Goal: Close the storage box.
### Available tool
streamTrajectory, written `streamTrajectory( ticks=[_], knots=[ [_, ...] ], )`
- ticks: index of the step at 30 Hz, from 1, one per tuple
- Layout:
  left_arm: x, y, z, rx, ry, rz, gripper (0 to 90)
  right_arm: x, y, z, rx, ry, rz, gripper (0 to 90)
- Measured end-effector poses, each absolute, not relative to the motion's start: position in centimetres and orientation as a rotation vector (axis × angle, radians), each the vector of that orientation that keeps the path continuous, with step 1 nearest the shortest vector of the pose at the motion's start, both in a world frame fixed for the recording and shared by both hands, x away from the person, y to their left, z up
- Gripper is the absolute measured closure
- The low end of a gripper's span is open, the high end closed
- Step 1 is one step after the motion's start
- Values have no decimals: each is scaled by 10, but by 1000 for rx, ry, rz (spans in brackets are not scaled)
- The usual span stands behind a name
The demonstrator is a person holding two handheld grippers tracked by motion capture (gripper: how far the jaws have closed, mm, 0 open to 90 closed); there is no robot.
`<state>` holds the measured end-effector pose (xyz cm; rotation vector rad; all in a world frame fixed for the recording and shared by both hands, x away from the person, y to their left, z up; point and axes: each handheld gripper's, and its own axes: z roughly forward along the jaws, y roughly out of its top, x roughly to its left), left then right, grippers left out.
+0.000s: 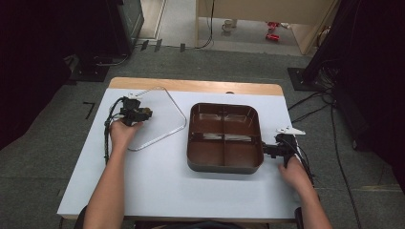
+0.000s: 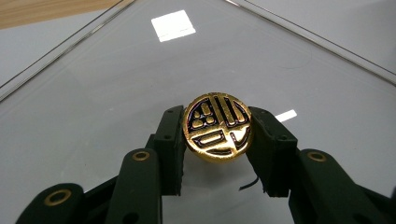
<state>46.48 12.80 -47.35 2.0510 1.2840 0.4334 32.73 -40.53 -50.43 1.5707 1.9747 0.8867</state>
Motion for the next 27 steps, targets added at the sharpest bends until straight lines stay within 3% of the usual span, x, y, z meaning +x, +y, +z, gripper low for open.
streamTrajectory(
  ticks=[21, 27],
  knots=[
    [449, 124, -422, 2004, 1220, 370, 594, 327, -405, -504, 1570, 1975, 887, 128],
    [441, 116, -403, 2018, 1167, 405, 594, 327, -405, -504, 1571, 1975, 887, 128]
  ],
)
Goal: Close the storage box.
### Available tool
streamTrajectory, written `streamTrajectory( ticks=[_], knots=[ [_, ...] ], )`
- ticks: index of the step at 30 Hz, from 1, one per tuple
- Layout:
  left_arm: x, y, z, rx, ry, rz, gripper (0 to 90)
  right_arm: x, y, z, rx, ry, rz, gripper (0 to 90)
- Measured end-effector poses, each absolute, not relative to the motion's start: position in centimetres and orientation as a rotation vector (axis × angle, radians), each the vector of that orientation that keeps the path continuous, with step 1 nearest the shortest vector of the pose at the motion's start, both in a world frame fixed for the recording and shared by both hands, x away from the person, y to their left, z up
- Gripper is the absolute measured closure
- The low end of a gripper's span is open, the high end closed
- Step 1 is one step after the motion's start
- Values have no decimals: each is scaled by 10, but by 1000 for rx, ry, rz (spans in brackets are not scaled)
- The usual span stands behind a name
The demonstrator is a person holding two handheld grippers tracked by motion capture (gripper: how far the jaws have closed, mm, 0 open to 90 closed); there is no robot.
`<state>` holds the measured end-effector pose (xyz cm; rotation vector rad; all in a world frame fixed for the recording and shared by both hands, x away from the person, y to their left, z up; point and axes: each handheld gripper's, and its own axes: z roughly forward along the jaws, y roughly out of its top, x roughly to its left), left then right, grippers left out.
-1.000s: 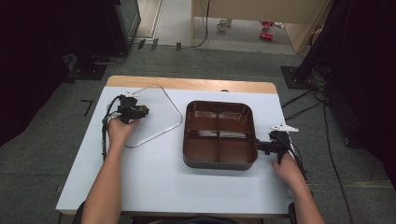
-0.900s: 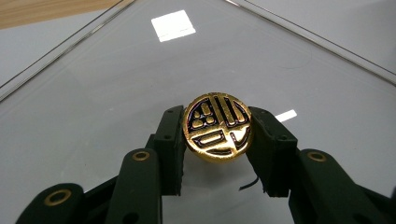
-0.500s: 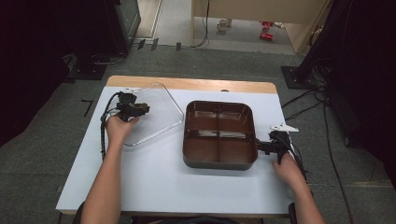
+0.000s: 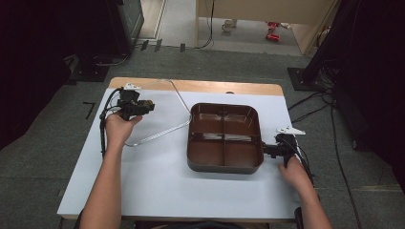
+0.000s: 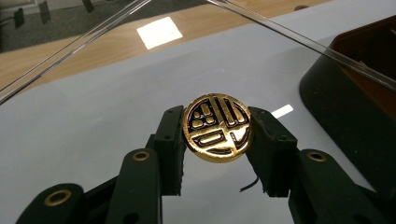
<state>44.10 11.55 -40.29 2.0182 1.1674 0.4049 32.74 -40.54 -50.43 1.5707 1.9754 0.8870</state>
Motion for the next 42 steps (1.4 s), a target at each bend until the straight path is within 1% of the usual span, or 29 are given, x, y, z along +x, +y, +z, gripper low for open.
streamTrajectory(
  ticks=[3, 9, 20, 24, 30, 36, 42],
  knots=[
    [438, 111, -394, 2011, 1150, 373, 594, 327, -405, -504, 1570, 1975, 887, 128],
    [429, 96, -379, 2018, 1080, 361, 594, 327, -405, -504, 1570, 1976, 887, 128],
    [419, 69, -374, 2022, 988, 284, 594, 327, -405, -504, 1571, 1976, 887, 127],
    [412, 52, -375, 2040, 945, 299, 594, 327, -405, -504, 1572, 1976, 887, 127],
    [406, 29, -381, 2047, 901, 265, 594, 327, -405, -504, 1571, 1976, 887, 128],
    [398, 6, -386, 2039, 852, 189, 594, 327, -405, -504, 1572, 1976, 887, 126],
    [390, -17, -392, 2064, 802, 214, 594, 327, -406, -504, 1568, 1978, 886, 126]
  ],
)
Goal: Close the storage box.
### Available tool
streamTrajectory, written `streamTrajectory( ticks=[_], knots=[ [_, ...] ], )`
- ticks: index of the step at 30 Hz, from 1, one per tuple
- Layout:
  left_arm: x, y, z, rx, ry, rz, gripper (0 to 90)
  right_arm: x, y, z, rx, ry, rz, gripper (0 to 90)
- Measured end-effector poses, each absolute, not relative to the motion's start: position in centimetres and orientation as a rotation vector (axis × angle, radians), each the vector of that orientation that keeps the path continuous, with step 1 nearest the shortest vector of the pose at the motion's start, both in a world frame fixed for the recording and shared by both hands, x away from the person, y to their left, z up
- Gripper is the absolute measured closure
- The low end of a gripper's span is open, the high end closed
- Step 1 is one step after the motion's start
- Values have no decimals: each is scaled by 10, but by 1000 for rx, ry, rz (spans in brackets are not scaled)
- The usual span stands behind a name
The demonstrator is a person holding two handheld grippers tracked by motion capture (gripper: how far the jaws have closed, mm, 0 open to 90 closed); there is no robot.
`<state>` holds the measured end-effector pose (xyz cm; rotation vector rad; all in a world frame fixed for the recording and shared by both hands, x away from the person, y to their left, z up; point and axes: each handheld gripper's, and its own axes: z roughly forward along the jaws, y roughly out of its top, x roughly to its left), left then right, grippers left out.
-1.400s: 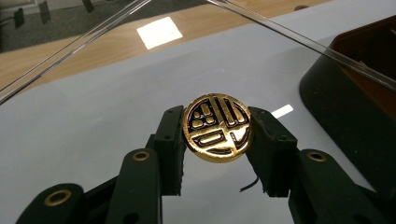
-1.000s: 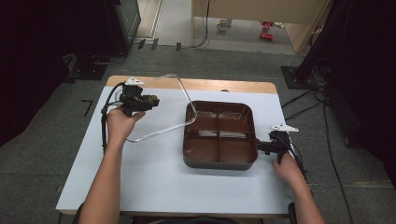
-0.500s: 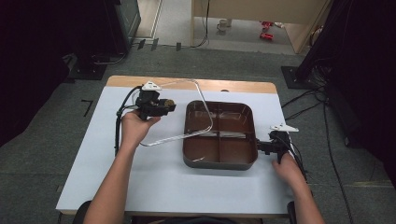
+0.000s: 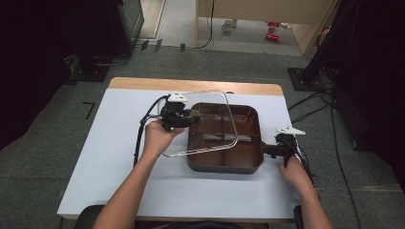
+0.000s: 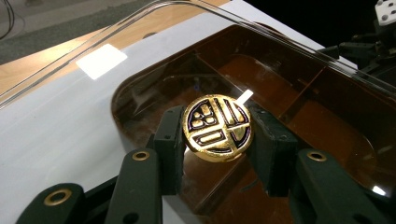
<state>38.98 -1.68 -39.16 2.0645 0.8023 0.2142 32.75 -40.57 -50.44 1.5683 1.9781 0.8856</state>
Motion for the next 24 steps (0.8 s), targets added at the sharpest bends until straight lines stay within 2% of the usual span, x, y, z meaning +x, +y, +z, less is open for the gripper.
streamTrajectory(
  ticks=[8, 24],
  knots=[
    [383, -45, -404, 2123, 736, 237, 594, 327, -406, -504, 1569, 1978, 886, 127],
    [383, -104, -414, 2215, 620, 160, 594, 327, -406, -504, 1568, 1978, 887, 126]
  ],
)
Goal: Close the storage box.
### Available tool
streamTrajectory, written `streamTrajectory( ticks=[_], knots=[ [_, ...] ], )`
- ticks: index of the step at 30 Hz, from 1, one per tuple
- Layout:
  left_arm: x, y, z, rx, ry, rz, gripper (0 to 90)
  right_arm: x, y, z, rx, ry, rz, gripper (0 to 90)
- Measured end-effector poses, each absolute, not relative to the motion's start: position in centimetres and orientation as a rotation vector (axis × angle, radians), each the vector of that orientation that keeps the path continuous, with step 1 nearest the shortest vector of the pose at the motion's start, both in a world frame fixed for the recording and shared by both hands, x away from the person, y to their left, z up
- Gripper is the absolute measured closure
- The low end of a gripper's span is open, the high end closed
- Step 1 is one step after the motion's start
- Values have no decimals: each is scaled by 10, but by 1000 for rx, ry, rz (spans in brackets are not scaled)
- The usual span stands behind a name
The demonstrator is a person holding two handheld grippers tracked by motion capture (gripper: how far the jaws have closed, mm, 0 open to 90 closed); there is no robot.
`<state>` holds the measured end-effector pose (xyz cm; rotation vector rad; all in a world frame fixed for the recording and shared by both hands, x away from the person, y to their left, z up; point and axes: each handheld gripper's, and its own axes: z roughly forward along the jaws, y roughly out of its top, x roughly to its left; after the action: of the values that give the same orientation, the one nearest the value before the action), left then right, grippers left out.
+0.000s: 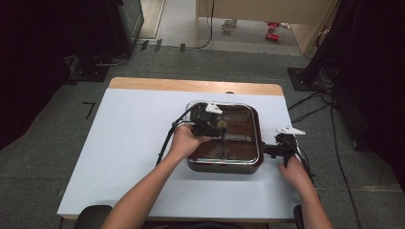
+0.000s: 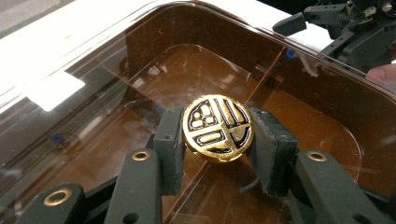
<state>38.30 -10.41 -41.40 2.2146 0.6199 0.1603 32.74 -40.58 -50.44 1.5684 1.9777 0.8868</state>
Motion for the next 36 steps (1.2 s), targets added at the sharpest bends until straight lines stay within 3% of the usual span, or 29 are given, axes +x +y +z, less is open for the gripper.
streamTrajectory(
  ticks=[17, 26, 36],
  knots=[
    [385, -114, -427, 2215, 629, 105, 578, 327, -406, -504, 1568, 1978, 887, 126],
    [382, -113, -425, 2251, 618, 120, 397, 327, -406, -504, 1567, 1979, 887, 126],
    [375, -94, -412, 2216, 629, 99, 370, 327, -406, -504, 1567, 1978, 886, 126]
  ],
)
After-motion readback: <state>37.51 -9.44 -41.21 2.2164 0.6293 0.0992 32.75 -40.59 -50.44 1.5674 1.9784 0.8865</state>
